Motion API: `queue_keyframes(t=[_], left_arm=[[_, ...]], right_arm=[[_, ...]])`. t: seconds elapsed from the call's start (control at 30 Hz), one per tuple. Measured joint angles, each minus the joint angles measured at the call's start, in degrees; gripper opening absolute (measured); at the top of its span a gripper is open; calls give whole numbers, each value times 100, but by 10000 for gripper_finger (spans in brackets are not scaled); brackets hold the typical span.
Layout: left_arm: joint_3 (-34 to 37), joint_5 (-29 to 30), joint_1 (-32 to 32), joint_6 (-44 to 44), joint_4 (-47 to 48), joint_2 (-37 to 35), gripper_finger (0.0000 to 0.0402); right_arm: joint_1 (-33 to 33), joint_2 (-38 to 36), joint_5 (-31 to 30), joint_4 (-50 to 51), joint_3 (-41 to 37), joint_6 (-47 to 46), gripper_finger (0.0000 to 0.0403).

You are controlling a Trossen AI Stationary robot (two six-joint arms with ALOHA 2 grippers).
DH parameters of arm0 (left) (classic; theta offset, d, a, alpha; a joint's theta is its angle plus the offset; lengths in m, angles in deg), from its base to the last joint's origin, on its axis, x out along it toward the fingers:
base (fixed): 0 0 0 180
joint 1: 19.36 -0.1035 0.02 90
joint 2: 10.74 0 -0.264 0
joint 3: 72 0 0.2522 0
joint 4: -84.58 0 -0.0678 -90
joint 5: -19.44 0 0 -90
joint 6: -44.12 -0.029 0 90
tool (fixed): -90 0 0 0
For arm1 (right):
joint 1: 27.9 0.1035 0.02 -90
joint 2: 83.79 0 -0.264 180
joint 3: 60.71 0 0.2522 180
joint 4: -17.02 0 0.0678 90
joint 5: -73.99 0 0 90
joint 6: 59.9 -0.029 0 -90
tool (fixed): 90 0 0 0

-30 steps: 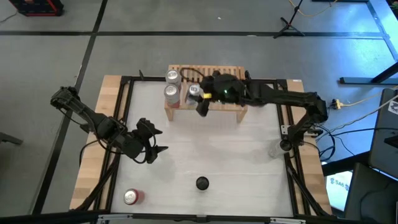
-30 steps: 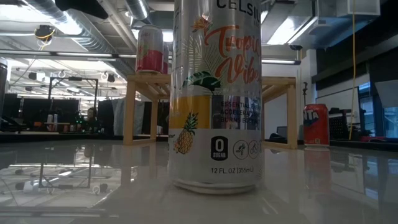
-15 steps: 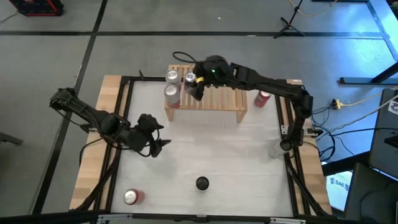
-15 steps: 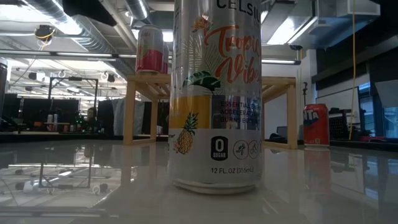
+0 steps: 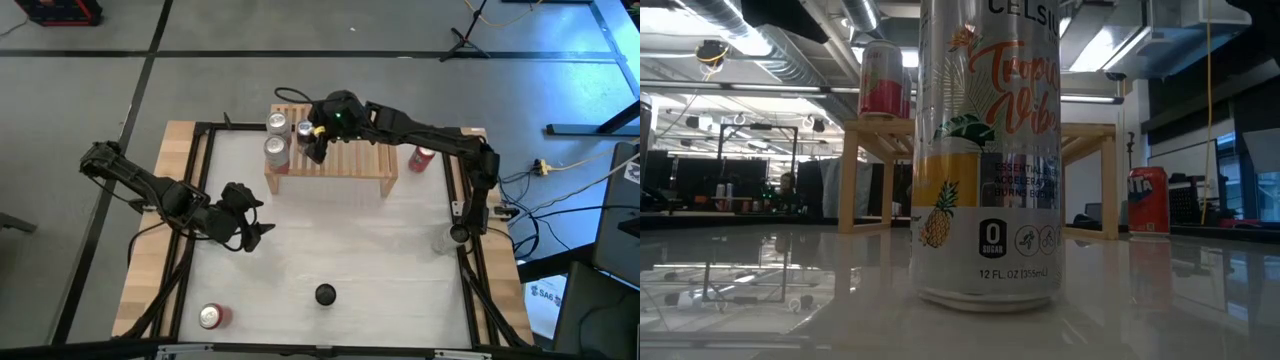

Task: Place canned beverage on shelf
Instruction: Put the right blue soda can on the shelf, then put the blue soda can on the shelf aligned with the other blue soda can

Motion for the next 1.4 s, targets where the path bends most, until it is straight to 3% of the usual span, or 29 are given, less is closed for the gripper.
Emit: queue_keyframes(t=[0.47, 0.83, 1.07, 1.4], left_arm=[[0, 0, 0, 4, 2, 0, 349], [0, 0, 0, 11, 2, 0, 349], [0, 2, 0, 13, 2, 0, 349], [0, -46, 2, 4, -52, -13, 349]], right_arm=[[0, 119, 49, -240, -17, 43, 221], [0, 120, -192, -321, -20, 64, 287], [0, 120, -307, -457, -20, 70, 307], [0, 131, -345, 194, 822, 344, 307]])
